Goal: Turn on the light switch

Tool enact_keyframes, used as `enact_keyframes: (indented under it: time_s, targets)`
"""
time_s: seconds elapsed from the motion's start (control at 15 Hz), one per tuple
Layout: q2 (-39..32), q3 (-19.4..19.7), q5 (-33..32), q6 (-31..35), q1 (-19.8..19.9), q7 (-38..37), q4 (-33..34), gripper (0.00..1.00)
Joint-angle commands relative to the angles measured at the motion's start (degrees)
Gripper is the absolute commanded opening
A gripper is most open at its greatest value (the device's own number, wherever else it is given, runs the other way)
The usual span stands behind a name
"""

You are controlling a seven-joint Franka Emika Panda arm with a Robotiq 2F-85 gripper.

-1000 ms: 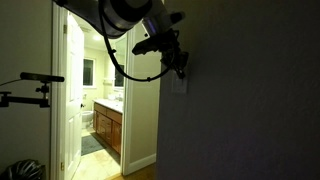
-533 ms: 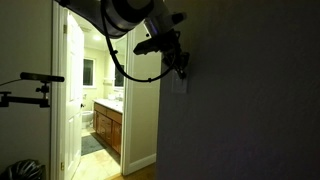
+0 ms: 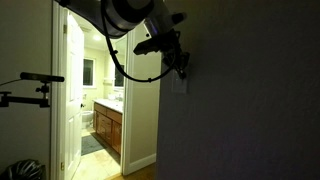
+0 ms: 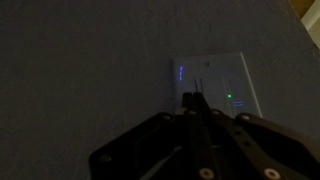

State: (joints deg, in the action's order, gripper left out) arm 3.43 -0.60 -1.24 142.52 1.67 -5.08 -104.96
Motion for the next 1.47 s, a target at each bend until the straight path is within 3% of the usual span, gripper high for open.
enact_keyframes:
  time_s: [0.0, 0.73, 1.4]
  targets:
    - [1.2, 0.3, -0.6, 0.6, -0.3, -0.6, -1.4, 0.05]
    - [3.2, 0.6, -2.3, -0.8, 0.0, -1.0, -5.2, 0.06]
    - [4.6, 0.0, -2.1, -0.7, -0.3, -0.9, -3.7, 0.06]
